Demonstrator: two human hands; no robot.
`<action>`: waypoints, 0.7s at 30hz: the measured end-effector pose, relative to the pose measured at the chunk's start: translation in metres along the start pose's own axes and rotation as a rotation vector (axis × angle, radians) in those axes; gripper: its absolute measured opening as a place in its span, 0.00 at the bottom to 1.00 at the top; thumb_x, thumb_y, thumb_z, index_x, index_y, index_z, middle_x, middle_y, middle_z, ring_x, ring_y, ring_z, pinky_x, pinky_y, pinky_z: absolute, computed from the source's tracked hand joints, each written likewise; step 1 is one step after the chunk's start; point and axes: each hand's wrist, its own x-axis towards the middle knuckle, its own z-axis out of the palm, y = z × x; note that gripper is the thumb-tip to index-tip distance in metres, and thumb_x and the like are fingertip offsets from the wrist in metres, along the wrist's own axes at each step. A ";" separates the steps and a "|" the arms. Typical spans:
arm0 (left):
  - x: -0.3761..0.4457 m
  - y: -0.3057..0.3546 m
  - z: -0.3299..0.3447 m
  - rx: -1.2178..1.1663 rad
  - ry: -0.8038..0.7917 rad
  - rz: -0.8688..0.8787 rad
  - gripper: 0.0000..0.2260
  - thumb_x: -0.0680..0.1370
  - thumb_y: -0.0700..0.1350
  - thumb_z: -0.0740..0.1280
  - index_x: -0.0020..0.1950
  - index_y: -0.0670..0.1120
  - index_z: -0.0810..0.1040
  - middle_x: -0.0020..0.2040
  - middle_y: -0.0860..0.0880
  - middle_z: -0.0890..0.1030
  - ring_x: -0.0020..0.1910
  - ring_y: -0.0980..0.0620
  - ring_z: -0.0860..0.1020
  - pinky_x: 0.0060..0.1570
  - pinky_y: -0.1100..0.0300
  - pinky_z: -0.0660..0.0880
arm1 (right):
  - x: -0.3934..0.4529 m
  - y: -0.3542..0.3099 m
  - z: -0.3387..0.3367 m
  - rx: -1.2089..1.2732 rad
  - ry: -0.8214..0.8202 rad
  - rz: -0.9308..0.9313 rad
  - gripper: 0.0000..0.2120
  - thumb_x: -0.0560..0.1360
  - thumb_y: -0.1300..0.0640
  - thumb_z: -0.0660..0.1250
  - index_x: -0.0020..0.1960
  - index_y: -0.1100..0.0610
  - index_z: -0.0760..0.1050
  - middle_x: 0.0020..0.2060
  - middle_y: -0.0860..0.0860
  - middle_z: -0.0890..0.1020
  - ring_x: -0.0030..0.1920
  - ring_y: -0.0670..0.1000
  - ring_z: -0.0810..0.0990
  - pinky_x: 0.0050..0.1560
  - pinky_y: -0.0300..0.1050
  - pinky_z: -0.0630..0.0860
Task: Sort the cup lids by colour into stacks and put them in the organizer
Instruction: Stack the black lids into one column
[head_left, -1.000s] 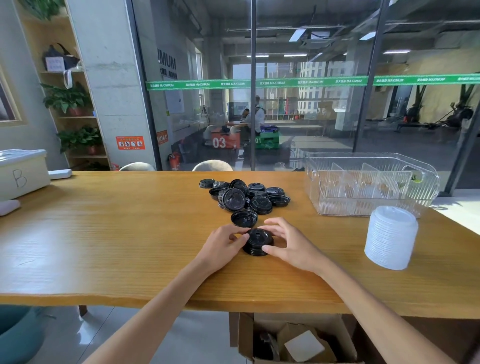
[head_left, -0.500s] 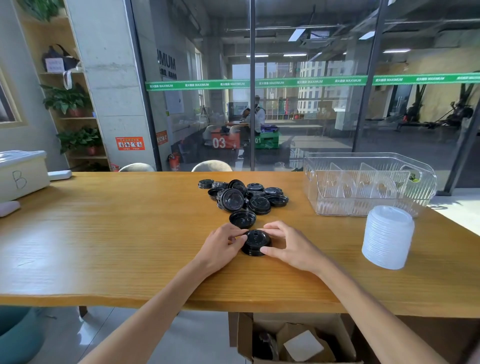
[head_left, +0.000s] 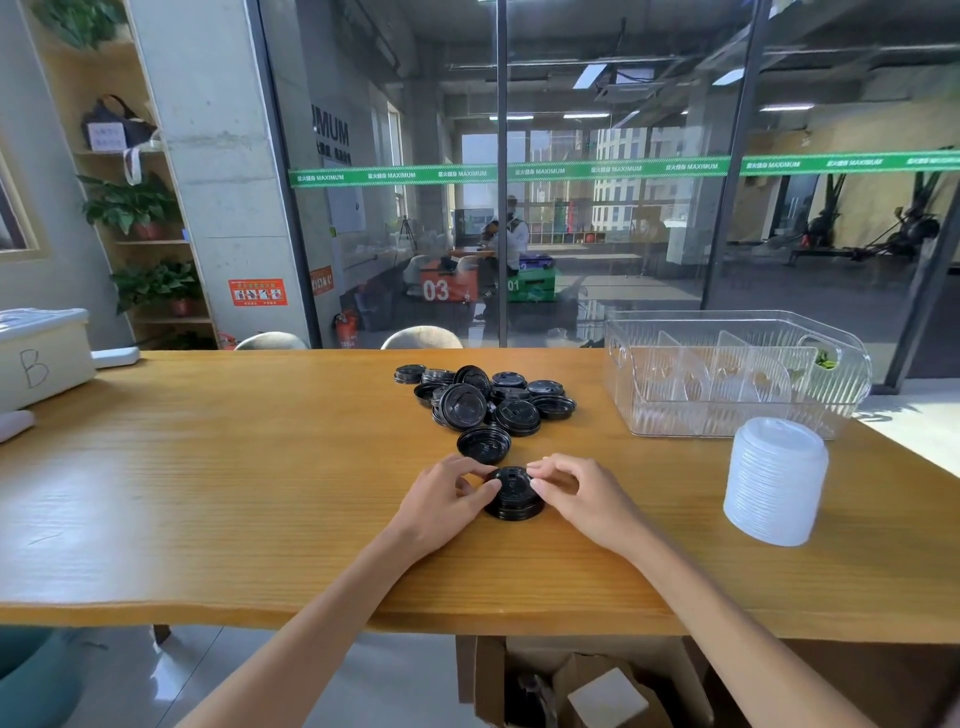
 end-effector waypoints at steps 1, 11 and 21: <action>0.000 0.000 0.000 0.001 0.000 0.002 0.13 0.85 0.53 0.70 0.66 0.50 0.85 0.62 0.53 0.81 0.52 0.56 0.82 0.59 0.53 0.80 | 0.000 0.000 0.001 -0.012 0.003 -0.002 0.02 0.83 0.52 0.71 0.52 0.45 0.83 0.65 0.41 0.84 0.69 0.39 0.77 0.74 0.45 0.71; 0.001 -0.003 0.001 -0.003 -0.008 0.038 0.14 0.85 0.54 0.69 0.68 0.52 0.84 0.62 0.55 0.81 0.52 0.58 0.82 0.56 0.61 0.79 | -0.001 0.002 -0.001 -0.031 -0.007 -0.018 0.09 0.83 0.52 0.72 0.61 0.49 0.85 0.64 0.40 0.85 0.68 0.39 0.79 0.75 0.47 0.73; 0.018 -0.022 -0.009 0.034 0.179 -0.031 0.10 0.84 0.41 0.70 0.65 0.50 0.83 0.62 0.55 0.80 0.42 0.59 0.85 0.51 0.60 0.82 | -0.005 0.003 -0.005 -0.061 -0.051 -0.006 0.32 0.70 0.35 0.80 0.71 0.40 0.77 0.63 0.35 0.82 0.66 0.31 0.75 0.66 0.33 0.69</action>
